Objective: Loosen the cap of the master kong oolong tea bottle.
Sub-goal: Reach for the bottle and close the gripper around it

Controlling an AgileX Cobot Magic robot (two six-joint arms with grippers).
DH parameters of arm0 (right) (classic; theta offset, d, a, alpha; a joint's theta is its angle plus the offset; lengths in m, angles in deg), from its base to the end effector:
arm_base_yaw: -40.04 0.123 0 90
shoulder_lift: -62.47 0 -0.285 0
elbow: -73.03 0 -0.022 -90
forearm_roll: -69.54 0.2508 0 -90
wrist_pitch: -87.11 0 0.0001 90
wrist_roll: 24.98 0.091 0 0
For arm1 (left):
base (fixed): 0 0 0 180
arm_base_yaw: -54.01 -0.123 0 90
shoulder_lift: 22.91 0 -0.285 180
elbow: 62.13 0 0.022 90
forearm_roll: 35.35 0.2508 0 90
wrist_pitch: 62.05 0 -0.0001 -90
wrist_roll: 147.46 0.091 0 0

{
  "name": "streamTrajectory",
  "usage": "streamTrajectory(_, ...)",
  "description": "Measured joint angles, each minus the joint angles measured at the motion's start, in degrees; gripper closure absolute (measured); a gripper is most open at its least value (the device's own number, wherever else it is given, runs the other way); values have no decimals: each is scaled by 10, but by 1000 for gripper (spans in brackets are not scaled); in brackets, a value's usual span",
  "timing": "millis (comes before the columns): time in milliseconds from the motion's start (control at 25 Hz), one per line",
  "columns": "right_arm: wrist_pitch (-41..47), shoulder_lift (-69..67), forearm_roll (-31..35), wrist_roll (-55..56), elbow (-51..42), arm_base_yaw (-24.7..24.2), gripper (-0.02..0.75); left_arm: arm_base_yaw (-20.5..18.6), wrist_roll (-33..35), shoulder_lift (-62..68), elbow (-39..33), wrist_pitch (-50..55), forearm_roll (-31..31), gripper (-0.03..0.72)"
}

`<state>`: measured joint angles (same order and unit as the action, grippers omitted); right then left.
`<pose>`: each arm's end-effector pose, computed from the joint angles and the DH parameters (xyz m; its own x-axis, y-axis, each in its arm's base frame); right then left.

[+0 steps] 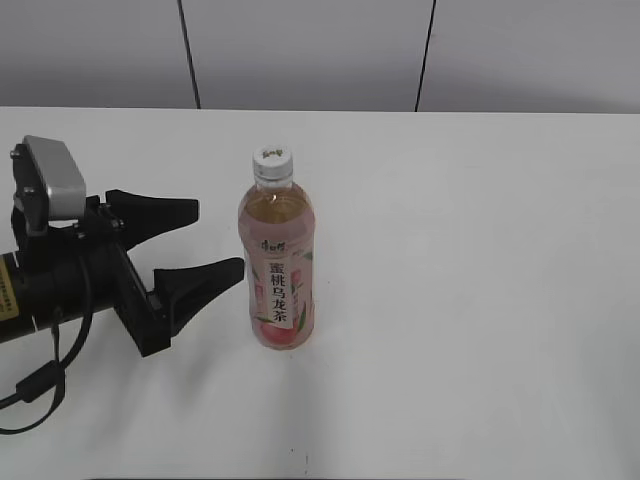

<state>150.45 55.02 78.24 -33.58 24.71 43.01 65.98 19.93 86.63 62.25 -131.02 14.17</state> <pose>-0.0093 0.0118 0.2756 -0.4664 -0.1050 -0.8783 -0.2083 0.9781 -0.0064 0.2238 -0.1135 0.1372 -0.1179 0.1524 -0.9813 0.8486 0.5286 -0.0199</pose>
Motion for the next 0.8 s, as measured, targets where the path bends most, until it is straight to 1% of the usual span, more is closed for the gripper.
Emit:
streamTrajectory(440, 0, 0, 0, 0, 0, 0, 207, 1, -4, 0, 0, 0, 3, 97)
streamTrajectory(520, 0, 0, 0, 0, 0, 0, 207, 10, -5, 0, 2, 0, 1, 97)
streamTrajectory(640, 0, 0, 0, 0, 0, 0, 207, 34, -5, 0, 15, 0, -2, 97)
streamTrajectory(720, 0, 0, 0, 0, 0, 0, 207, 50, -5, 0, 23, 0, -16, 97)
streamTrajectory(800, 0, 0, 0, 0, 0, 0, 207, 56, -5, 0, 27, 0, -32, 97)
